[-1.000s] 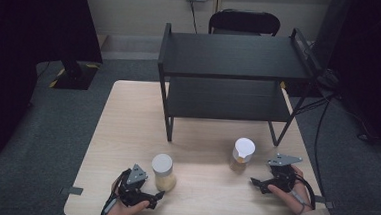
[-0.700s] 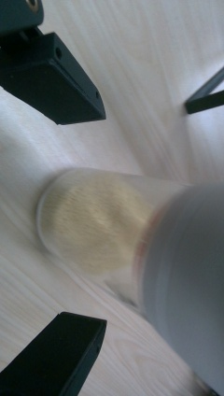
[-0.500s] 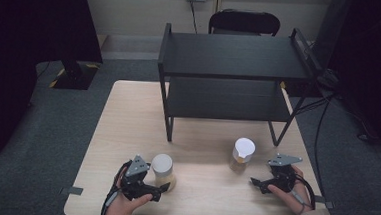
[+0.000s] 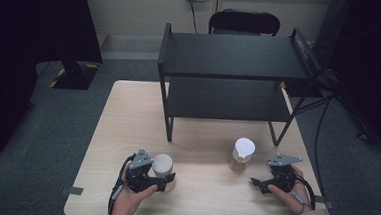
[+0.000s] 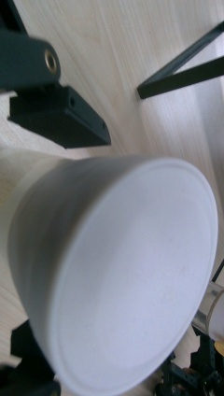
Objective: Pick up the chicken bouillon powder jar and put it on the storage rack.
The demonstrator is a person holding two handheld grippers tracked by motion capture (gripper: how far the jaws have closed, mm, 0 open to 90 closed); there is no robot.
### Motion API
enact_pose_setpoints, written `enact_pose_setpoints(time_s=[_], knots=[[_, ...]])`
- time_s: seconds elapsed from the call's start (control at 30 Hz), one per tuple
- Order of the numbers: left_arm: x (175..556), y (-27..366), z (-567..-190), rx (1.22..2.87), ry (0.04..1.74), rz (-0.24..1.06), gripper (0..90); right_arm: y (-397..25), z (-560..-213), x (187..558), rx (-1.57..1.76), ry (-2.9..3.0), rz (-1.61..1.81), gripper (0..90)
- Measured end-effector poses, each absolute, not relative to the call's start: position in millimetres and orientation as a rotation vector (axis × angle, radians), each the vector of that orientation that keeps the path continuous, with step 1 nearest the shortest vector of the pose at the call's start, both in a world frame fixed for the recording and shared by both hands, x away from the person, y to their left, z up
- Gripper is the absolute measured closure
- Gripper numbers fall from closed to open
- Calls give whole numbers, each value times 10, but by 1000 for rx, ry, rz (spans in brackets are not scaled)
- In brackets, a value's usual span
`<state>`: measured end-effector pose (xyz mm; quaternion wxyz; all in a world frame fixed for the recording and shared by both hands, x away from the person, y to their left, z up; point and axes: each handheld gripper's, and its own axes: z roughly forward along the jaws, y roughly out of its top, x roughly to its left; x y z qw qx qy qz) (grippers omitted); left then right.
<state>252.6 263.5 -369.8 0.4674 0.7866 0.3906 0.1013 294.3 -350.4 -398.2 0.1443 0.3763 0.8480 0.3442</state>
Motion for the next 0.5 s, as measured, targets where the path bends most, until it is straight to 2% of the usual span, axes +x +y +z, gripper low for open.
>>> enact_pose_setpoints(time_s=[0.07,0.5], knots=[[2542,2624,-3693,1941,950,246,275,-3504,-3982,2943,1085,2444,992,0],[2541,2504,-3571,2013,930,306,319,-3504,-3982,2944,1085,2444,992,0]])
